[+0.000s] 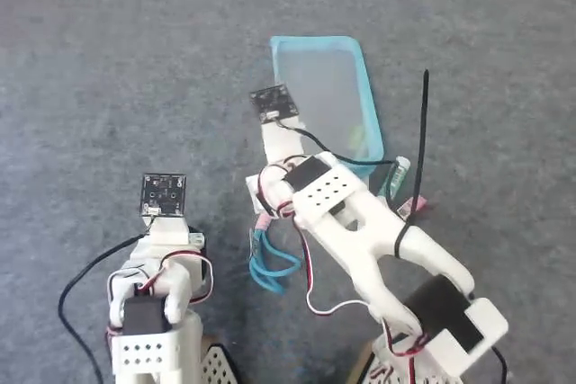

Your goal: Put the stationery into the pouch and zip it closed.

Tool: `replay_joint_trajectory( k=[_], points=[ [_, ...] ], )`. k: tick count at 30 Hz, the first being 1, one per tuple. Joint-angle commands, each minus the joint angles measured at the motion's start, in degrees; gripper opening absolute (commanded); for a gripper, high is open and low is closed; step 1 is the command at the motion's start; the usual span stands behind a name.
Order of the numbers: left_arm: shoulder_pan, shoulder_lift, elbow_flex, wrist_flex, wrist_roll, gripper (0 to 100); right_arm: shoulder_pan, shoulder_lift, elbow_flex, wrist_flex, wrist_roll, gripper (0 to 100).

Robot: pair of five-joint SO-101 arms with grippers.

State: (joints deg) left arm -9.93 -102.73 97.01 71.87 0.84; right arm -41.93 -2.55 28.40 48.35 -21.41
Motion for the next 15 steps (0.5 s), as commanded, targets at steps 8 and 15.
replay_joint_trajectory(
  k=[8, 15],
  points=[
    [-0.35, -0.97, -0.57, 0.26, 0.97, 1, -7.43, -0.48, -0.97, -3.30, -5.19, 24.6],
    [-0.35, -0.97, -0.57, 0.26, 0.97, 1, -7.69, 6.37, 0.00, -7.16, -5.36, 24.3]
  ],
)
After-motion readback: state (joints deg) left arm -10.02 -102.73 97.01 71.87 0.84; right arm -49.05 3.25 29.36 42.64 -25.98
